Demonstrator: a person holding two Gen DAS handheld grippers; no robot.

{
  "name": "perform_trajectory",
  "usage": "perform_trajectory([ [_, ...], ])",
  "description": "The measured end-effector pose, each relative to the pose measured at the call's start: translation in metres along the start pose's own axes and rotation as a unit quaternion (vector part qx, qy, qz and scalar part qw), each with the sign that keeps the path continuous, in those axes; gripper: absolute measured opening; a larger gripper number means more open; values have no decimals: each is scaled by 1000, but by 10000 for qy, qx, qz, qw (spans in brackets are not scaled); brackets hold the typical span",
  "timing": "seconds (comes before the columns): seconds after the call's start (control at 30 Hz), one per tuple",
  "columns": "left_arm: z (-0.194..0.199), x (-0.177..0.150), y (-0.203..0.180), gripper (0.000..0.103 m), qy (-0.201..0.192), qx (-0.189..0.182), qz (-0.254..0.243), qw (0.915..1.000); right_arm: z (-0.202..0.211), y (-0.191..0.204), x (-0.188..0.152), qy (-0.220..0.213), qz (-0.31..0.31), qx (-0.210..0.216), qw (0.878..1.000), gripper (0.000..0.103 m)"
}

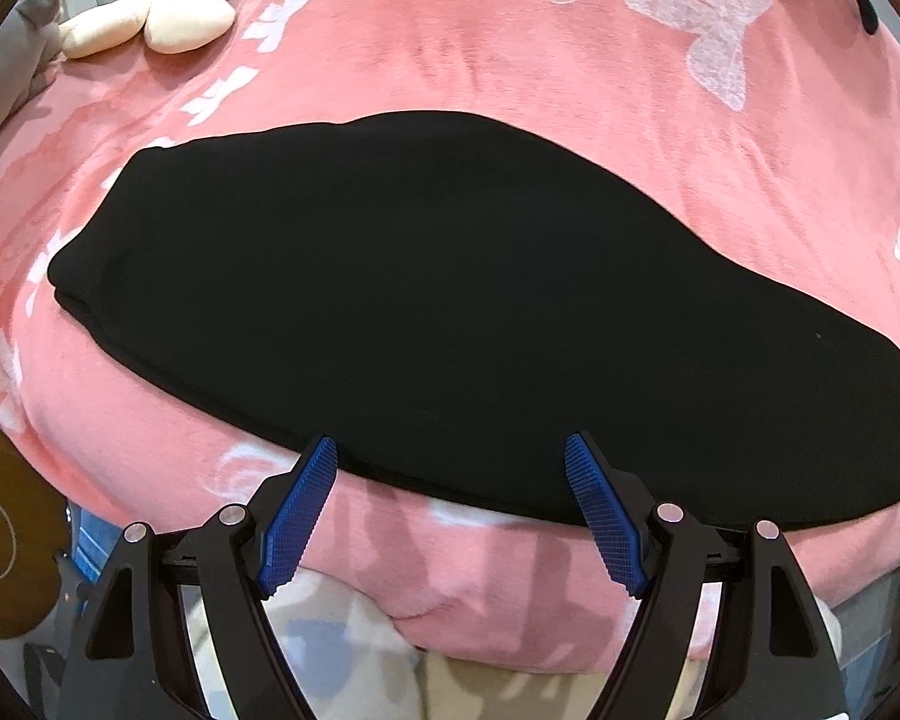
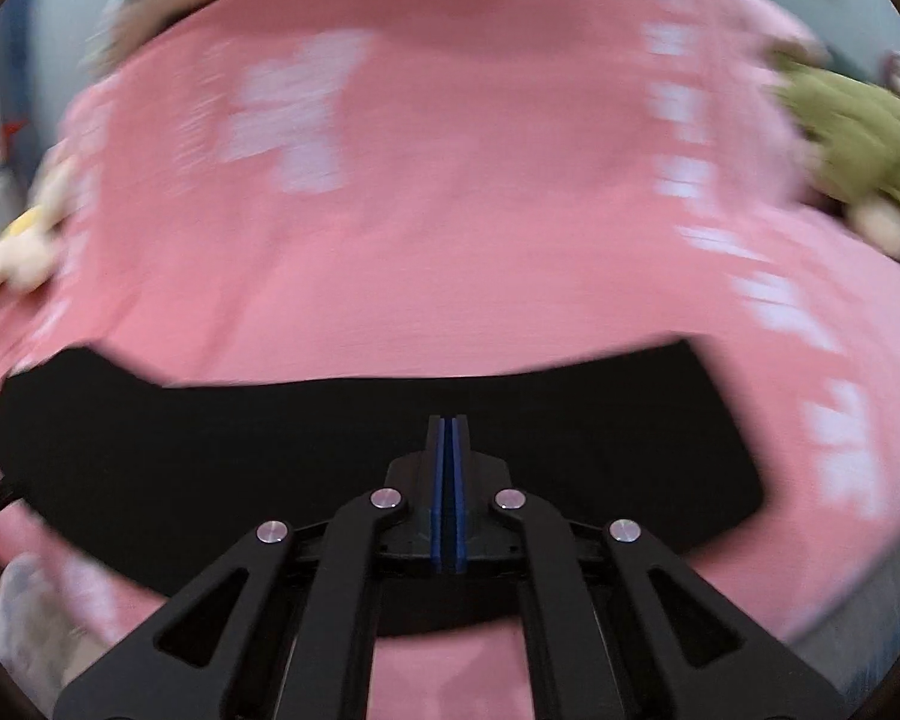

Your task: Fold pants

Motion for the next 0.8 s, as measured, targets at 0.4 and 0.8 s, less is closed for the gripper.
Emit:
perform_trajectory([
  [0.4, 7, 1, -7, 77, -116, 120, -264, 9995, -138, 100, -7, 921, 1063, 741, 9873, 9],
  [0.8, 0, 4, -4, 77, -51, 123, -179, 9998, 25, -117, -7, -734, -1051, -1589, 9789, 4],
])
Point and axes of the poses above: each gripper's, at about its wrist camera, not at the fingertips, and z roughly against the way its jaws point, y to its left, x to its top, the point moved 3 cm from there along -z, roughly the way its jaws point, and after that the axes turned 12 degrees about x, right-handed, at the moved point
